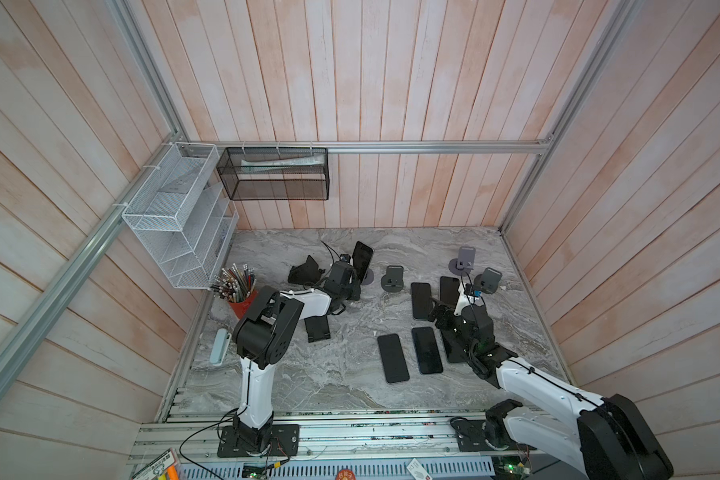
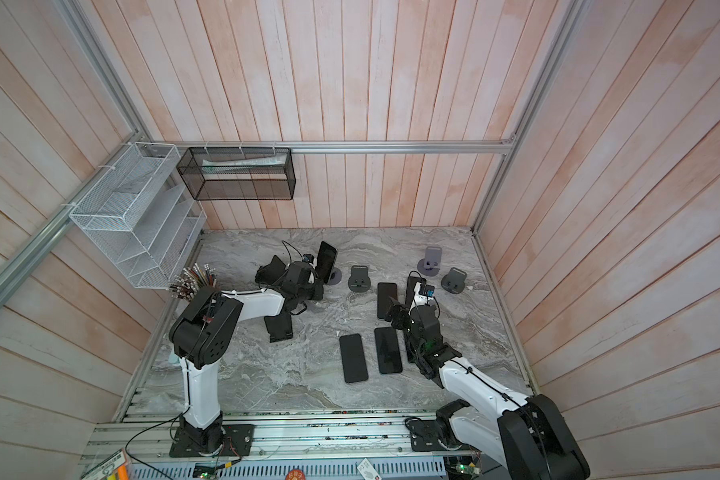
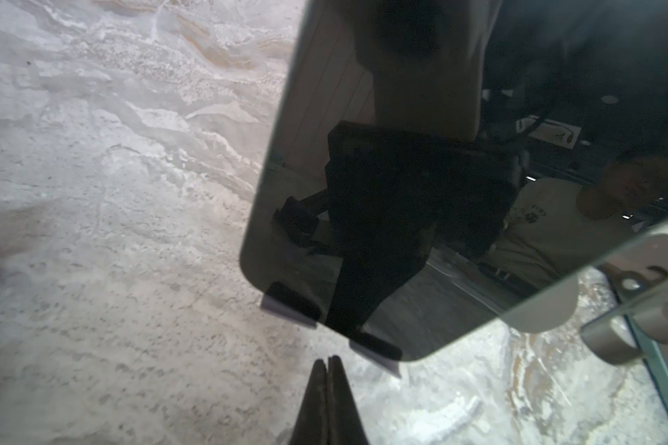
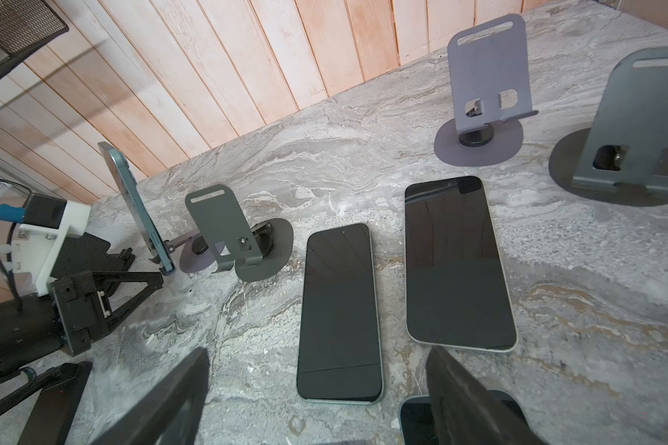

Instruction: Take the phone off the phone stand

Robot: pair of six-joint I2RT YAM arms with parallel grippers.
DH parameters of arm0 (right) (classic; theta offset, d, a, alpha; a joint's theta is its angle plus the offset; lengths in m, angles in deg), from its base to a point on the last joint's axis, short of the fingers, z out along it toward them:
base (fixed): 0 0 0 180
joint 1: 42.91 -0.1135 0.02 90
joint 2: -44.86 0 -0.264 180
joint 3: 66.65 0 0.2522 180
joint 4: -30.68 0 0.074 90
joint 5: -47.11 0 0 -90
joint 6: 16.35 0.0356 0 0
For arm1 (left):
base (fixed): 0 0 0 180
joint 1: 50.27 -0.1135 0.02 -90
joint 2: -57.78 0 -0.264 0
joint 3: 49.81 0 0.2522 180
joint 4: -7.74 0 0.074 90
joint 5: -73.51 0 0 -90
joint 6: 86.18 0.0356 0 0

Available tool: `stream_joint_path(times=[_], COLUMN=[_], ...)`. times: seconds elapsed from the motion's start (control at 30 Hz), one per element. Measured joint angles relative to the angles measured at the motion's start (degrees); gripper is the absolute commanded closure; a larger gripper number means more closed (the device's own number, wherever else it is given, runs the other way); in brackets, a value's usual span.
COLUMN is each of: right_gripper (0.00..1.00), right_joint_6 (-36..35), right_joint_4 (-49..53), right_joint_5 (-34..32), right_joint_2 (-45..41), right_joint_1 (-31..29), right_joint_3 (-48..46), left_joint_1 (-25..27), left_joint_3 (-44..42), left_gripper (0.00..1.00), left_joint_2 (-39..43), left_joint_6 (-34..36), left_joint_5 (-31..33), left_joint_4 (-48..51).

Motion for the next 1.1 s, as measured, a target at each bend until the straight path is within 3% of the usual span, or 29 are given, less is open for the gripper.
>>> stream_joint_path(times=[1.1], right_gripper=[0.12], right_joint_6=[0.0], right_joint_4=[0.0], right_joint_5=[0.0], right_joint_2=[0.0], right_joint_1=[0.0], right_joint_3=[0.0], left_joint_1=[2.8], left_joint_3=[-0.37], left_gripper=[1.0], left_joint_2=[0.0], left_joint_6=[-3.85], left_joint_5=[0.48], left_joint_4=[-3.39])
